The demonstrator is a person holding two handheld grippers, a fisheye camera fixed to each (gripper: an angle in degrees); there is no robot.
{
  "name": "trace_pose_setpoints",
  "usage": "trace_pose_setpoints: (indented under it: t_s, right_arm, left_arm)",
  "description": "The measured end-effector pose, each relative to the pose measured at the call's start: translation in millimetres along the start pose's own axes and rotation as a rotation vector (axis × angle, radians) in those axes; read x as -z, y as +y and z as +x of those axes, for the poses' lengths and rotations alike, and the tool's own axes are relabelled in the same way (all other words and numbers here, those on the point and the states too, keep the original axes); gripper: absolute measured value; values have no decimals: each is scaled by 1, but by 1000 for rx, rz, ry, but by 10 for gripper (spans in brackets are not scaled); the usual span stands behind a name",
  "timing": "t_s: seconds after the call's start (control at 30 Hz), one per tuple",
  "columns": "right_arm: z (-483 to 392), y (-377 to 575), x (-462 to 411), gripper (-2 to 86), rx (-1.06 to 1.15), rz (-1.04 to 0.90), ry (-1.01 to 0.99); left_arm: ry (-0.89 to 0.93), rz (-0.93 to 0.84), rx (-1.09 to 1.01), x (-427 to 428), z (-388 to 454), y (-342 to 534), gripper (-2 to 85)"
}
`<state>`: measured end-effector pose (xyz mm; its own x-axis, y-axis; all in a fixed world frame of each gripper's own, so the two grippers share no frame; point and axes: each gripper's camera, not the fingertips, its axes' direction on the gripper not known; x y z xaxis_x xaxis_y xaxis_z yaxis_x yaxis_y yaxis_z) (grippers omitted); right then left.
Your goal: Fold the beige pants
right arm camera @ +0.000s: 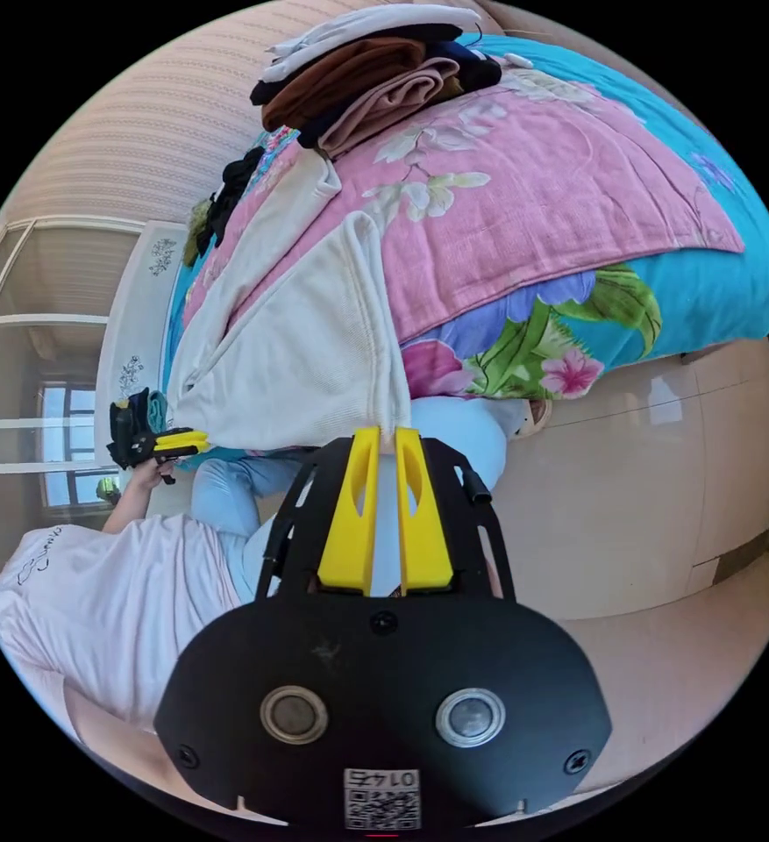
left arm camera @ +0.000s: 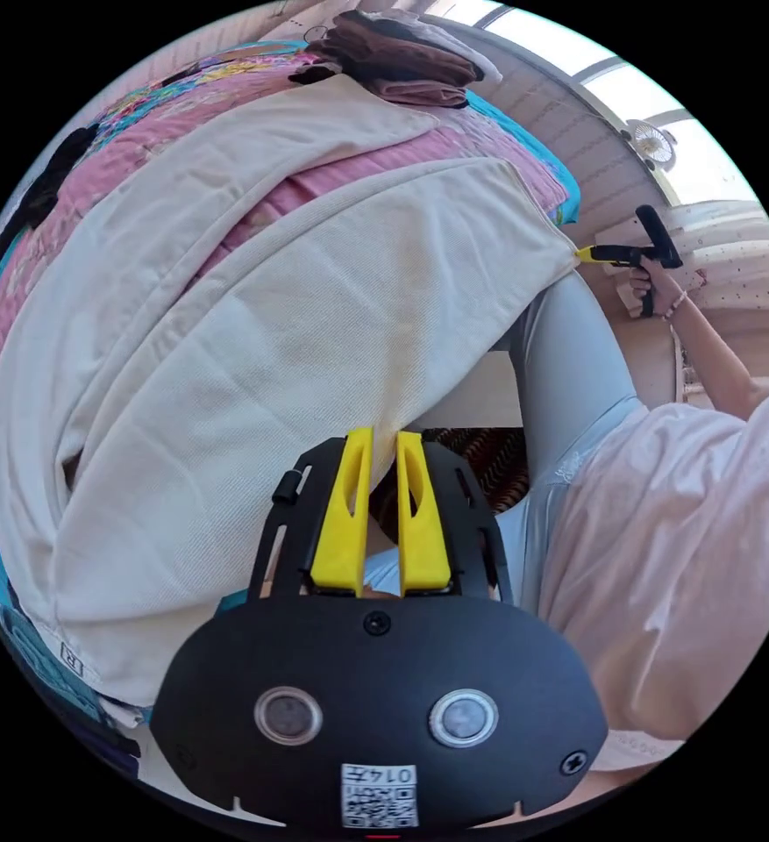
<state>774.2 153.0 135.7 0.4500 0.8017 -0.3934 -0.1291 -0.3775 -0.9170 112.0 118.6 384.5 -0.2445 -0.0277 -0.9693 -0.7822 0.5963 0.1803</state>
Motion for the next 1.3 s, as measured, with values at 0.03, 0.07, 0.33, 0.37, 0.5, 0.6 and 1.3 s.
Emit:
trace_pose_setpoints:
  t_s: [0.03,0.07,0.33,0.37,0.5,0.6,1.3]
  right_arm:
    - [-2,-6,5,25,-4,-6,51]
    - [-4,-9,8,26,0,-7,75]
    - [-35,-82,19,87,76,273,22]
    - [-36,-89,15,91,74,276,11]
    - [-41,-127,-21,107,70,261,131]
    - [-30,-139,-47,94,-26,221,130]
    - [-44,-171,-21,40,-29,279,62]
  left_arm:
    - [-46,9,-22,12,2,-2,52]
    - [-75,15,-29,19,4,-3,52]
    - [-302,144,5,52,-18,-44,67]
    - [-301,137,9,49,-21,-49,73]
    - [-343,74,35,20,-35,-83,80]
    - [-192,16,219,-16,-63,-93,78]
    - [-54,178,386,18,-95,-74,42]
